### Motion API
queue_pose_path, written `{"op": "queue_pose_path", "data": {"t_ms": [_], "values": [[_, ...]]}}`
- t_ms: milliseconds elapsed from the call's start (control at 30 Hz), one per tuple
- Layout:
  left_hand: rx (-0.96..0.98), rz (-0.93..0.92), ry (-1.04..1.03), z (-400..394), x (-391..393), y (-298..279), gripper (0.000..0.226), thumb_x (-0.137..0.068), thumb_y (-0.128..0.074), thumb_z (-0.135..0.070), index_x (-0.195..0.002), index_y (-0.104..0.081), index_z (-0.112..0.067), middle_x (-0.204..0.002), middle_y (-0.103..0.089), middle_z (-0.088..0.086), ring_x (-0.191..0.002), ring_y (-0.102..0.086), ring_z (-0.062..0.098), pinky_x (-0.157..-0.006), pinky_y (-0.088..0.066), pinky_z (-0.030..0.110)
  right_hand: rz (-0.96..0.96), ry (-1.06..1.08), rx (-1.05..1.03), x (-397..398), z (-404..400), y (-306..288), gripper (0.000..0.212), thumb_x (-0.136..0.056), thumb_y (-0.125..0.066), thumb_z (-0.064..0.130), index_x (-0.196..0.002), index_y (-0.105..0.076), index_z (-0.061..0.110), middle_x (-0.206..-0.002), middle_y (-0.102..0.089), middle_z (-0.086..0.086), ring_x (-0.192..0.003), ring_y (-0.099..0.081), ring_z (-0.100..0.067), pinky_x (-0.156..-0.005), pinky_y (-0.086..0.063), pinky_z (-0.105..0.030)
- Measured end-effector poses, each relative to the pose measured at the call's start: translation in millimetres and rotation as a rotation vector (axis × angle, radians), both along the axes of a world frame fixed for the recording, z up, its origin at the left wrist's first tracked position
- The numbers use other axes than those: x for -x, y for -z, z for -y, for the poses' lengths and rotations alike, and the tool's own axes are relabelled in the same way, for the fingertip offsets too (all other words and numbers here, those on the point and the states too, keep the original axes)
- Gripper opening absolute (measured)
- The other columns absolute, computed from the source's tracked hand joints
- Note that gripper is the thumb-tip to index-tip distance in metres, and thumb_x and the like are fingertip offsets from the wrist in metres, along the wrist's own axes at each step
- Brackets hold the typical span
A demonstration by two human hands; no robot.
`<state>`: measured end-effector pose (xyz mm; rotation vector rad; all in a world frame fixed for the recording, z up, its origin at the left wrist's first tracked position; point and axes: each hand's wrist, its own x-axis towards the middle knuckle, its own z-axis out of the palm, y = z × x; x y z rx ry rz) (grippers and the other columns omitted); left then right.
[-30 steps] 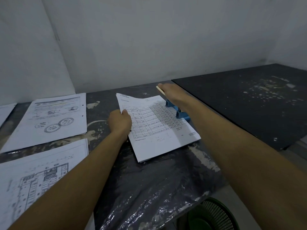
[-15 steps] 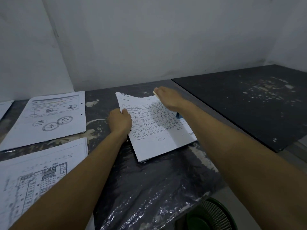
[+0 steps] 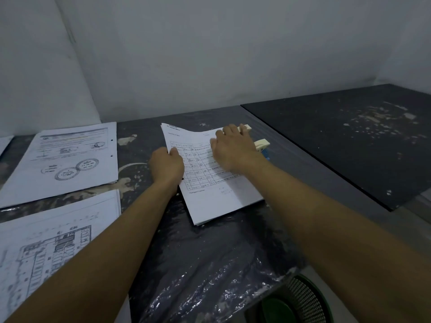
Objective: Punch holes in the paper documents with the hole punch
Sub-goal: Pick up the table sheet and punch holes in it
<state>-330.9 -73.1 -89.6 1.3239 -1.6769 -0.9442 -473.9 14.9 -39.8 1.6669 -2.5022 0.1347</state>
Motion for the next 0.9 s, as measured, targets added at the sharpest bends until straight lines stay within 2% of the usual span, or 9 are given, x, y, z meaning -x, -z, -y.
{"op": "queue_pose_path", "data": {"t_ms": [67, 200, 333, 433, 567, 700, 767, 833, 900], "values": [[0.001, -0.007, 0.004, 0, 0, 0, 0.033, -0.102, -0.044, -0.022, -0.089, -0.063, 0.001, -0.092, -0.068, 0.011, -0.081, -0.065, 0.028, -0.061, -0.046, 0.030, -0.063, 0.023, -0.010, -4, 0, 8, 0.051, -0.104, -0.021, 0.033, -0.140, -0.045, 0.006, -0.147, -0.042, -0.017, -0.141, -0.030, -0.032, -0.121, -0.009, -0.054], [0.000, 0.000, 0.005, -2, 0, 0, 0.032, -0.102, -0.044, -0.022, -0.089, -0.063, 0.001, -0.092, -0.068, 0.011, -0.078, -0.064, 0.026, -0.052, -0.038, 0.026, -0.071, 0.013, -0.004, -1, 0, 9, 0.053, -0.104, -0.020, 0.034, -0.142, -0.042, 0.005, -0.149, -0.040, -0.018, -0.143, -0.028, -0.032, -0.122, -0.009, -0.054], [-0.005, 0.017, 0.002, 0, -1, -1, 0.034, -0.102, -0.043, -0.024, -0.097, -0.065, 0.001, -0.097, -0.069, 0.012, -0.084, -0.067, 0.029, -0.065, -0.051, 0.035, 0.134, 0.021, -0.016, 2, 4, -10, 0.048, -0.105, -0.019, 0.029, -0.136, -0.047, 0.006, -0.143, -0.046, -0.017, -0.136, -0.037, -0.033, -0.120, -0.017, -0.052], [-0.008, 0.027, 0.004, -1, 1, -2, 0.034, -0.103, -0.043, -0.024, -0.099, -0.066, 0.001, -0.099, -0.069, 0.013, -0.085, -0.067, 0.030, -0.070, -0.055, 0.038, 0.423, 0.023, 0.057, 8, -2, -36, 0.041, -0.107, -0.019, 0.027, -0.106, -0.053, 0.005, -0.117, -0.056, -0.014, -0.107, -0.050, -0.030, -0.098, -0.038, -0.042], [-0.021, 0.028, -0.005, -1, 0, -2, 0.034, -0.103, -0.044, -0.024, -0.099, -0.066, 0.001, -0.099, -0.070, 0.013, -0.084, -0.067, 0.030, -0.067, -0.052, 0.034, 0.695, 0.054, 0.144, 7, -15, -57, 0.026, -0.109, -0.023, 0.021, -0.090, -0.036, 0.009, -0.087, -0.040, -0.008, -0.076, -0.035, -0.018, -0.072, -0.030, -0.032], [-0.056, 0.007, -0.012, -6, -1, -8, 0.032, -0.103, -0.044, -0.021, -0.094, -0.064, 0.003, -0.093, -0.067, 0.011, -0.080, -0.064, 0.028, -0.063, -0.045, 0.031, 0.827, 0.112, 0.259, 12, -19, -64, 0.035, -0.108, -0.031, 0.030, -0.078, -0.039, 0.015, -0.077, -0.037, -0.002, -0.067, -0.034, -0.014, -0.056, -0.032, -0.027], [-0.084, -0.004, -0.016, -7, -1, -11, 0.030, -0.102, -0.045, -0.020, -0.091, -0.063, 0.001, -0.092, -0.066, 0.011, -0.078, -0.063, 0.028, -0.062, -0.045, 0.031, 0.856, 0.146, 0.318, 14, -15, -62, 0.038, -0.107, -0.034, 0.032, -0.081, -0.047, 0.008, -0.078, -0.041, -0.004, -0.067, -0.037, -0.014, -0.053, -0.033, -0.026], [-0.136, -0.058, -0.013, -7, -2, -14, 0.030, -0.102, -0.046, -0.020, -0.092, -0.066, 0.001, -0.095, -0.069, 0.012, -0.079, -0.066, 0.029, -0.066, -0.055, 0.036, 0.867, 0.169, 0.387, 17, -11, -57, 0.047, -0.105, -0.037, 0.034, -0.100, -0.059, -0.007, -0.084, -0.048, -0.010, -0.073, -0.044, -0.019, -0.053, -0.034, -0.025], [-0.179, -0.094, -0.012, -8, -3, -16, 0.031, -0.102, -0.047, -0.020, -0.094, -0.068, 0.001, -0.097, -0.071, 0.012, -0.081, -0.068, 0.031, -0.071, -0.060, 0.042, 0.840, 0.183, 0.478, 18, -8, -51, 0.050, -0.103, -0.038, 0.035, -0.113, -0.063, -0.008, -0.087, -0.058, -0.020, -0.074, -0.048, -0.020, -0.051, -0.038, -0.024]]}}
